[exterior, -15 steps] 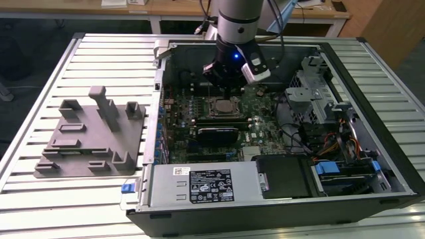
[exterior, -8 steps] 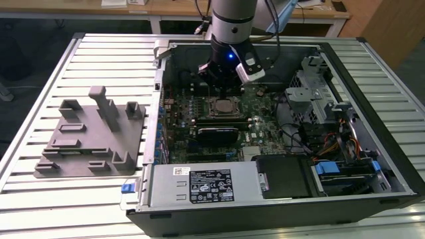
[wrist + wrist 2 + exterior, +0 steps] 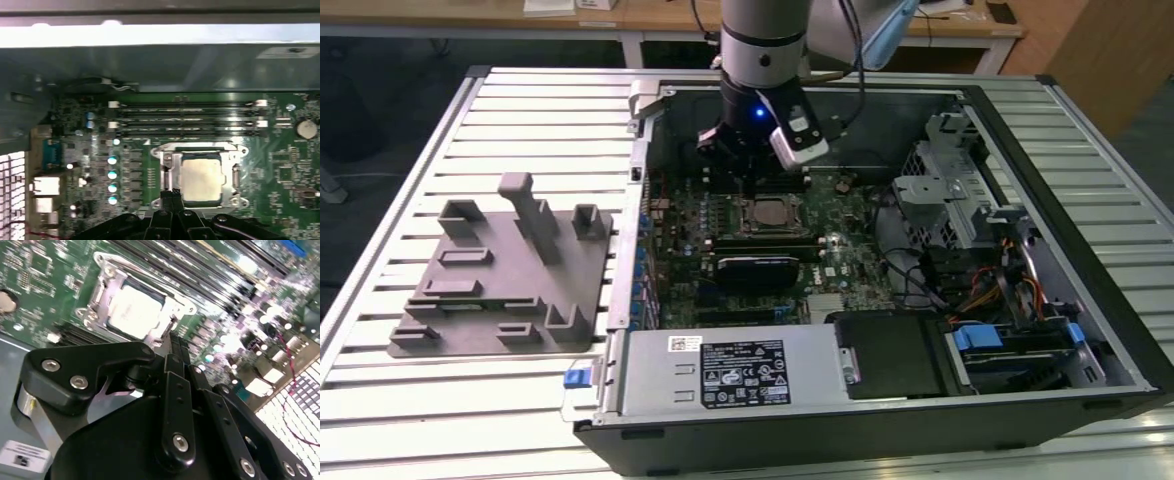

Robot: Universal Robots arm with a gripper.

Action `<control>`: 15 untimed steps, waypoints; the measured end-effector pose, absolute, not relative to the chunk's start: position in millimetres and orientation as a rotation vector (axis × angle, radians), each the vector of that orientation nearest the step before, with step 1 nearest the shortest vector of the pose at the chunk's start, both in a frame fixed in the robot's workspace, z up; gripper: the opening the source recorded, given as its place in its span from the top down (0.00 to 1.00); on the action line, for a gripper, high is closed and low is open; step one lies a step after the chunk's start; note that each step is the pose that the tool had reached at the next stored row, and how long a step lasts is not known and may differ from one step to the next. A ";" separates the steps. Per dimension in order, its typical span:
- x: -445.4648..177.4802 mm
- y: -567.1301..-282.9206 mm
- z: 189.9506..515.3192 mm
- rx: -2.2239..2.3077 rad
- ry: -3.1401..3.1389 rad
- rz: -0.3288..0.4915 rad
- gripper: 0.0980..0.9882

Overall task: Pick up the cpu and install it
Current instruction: 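Install the first cpu locking lever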

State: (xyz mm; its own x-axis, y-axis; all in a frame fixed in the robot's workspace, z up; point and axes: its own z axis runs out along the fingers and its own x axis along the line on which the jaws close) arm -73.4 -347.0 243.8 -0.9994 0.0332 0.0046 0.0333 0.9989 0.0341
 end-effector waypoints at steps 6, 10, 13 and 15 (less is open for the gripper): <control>-88.7 -347.0 243.6 -0.052 -3.134 -0.115 0.99; -96.1 -347.0 243.6 -0.052 -3.128 -0.212 0.99; -99.3 -347.0 243.6 -0.051 -3.121 -0.296 0.99; -99.8 -347.0 243.6 -0.051 -3.114 -0.352 0.99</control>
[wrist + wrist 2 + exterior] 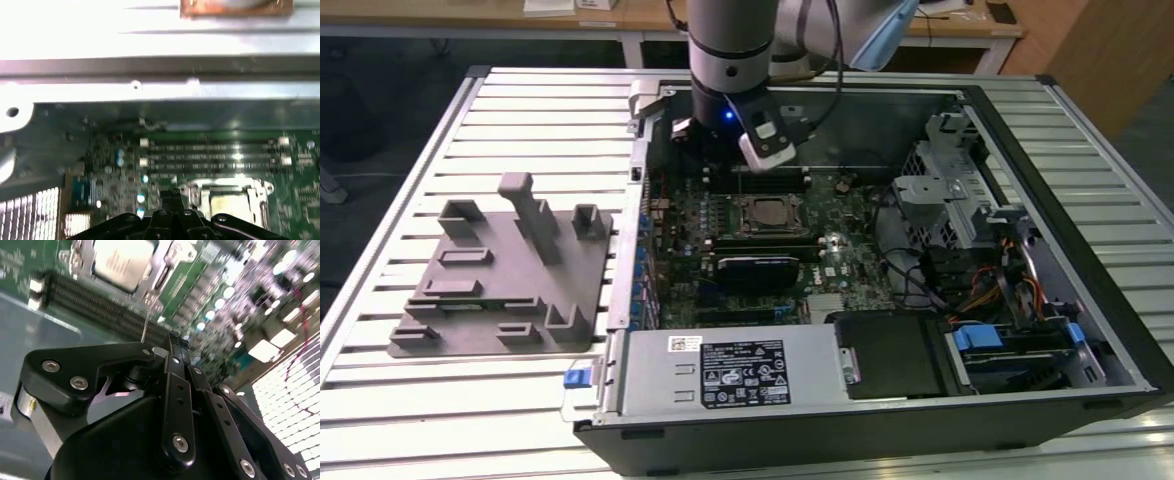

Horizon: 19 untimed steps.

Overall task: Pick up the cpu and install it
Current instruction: 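Install the first cpu locking lever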

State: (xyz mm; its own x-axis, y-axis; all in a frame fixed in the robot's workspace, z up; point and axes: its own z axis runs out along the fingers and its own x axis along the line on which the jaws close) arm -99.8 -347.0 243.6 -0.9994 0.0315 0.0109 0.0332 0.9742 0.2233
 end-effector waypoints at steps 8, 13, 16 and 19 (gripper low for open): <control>-97.3 -347.0 243.6 -0.051 -3.099 -0.461 0.99; -82.6 -347.0 243.6 -0.051 -3.099 -0.461 0.99; -71.8 -347.0 243.6 -0.051 -3.099 -0.461 0.99; -61.2 -347.0 243.5 -0.051 -3.098 -0.461 0.99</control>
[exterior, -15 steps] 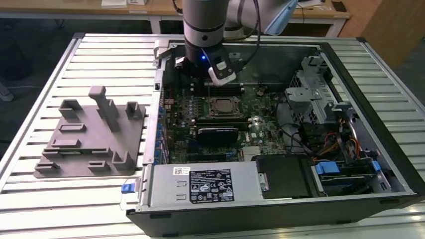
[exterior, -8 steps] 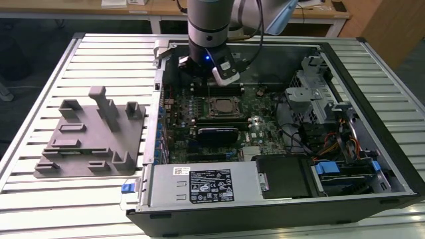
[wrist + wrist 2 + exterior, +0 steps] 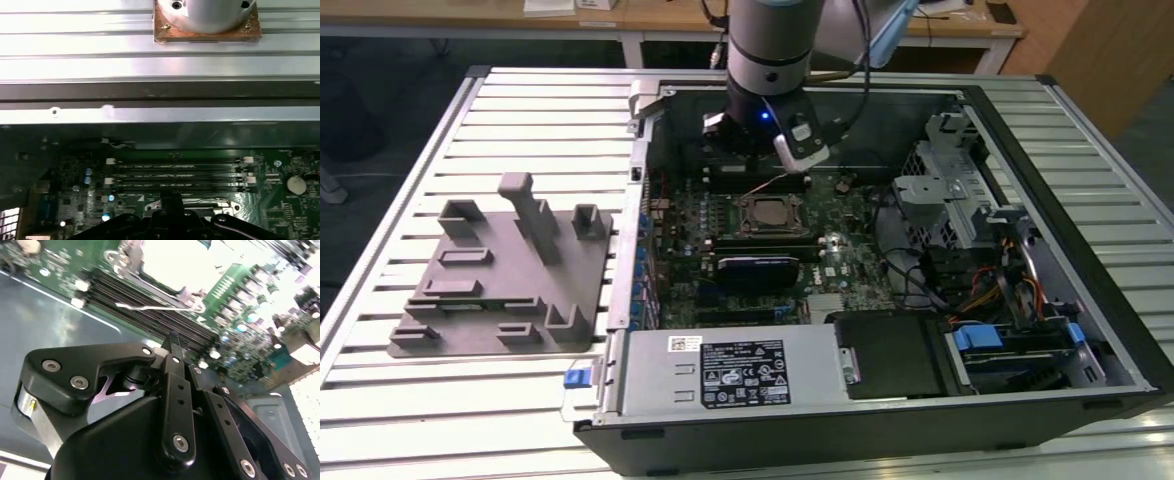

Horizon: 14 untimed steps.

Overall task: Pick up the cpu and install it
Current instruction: 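Install the first cpu locking lever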

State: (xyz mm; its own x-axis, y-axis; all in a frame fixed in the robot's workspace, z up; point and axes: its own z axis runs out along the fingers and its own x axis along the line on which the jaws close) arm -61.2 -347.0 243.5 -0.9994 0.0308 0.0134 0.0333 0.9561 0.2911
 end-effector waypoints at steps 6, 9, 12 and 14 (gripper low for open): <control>-51.9 -347.0 243.6 -0.051 -3.098 -0.461 0.99; -51.7 -347.0 243.4 -0.051 -3.098 -0.460 0.99; -52.1 -347.0 242.6 -0.050 -3.112 -0.448 0.99; -52.3 -347.1 242.1 -0.052 -3.133 -0.429 0.99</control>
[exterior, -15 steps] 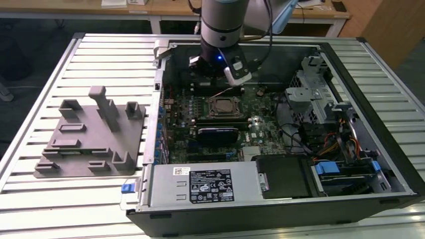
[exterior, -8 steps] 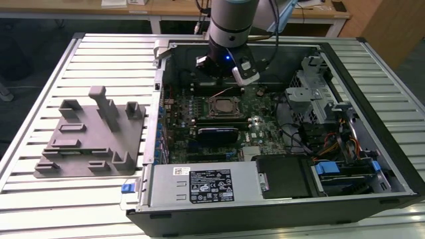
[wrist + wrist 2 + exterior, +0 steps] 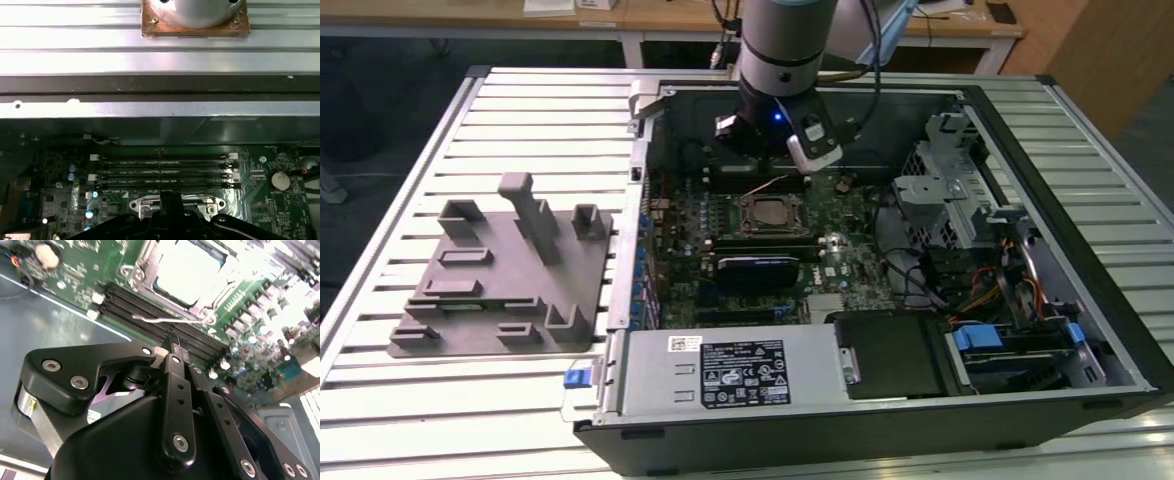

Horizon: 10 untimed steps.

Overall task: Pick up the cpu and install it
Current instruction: 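Install the first cpu locking lever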

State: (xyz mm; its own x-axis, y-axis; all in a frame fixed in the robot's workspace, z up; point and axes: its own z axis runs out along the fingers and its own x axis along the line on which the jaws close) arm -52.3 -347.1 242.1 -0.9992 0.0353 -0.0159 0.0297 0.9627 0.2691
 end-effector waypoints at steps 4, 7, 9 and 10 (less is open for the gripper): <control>-52.4 -347.1 241.0 0.056 3.056 0.380 0.99; -52.4 -347.2 238.5 0.066 3.038 0.374 0.99; -52.4 -347.3 236.1 0.071 3.033 0.373 0.99; -52.4 -347.3 234.9 0.073 3.030 0.372 0.99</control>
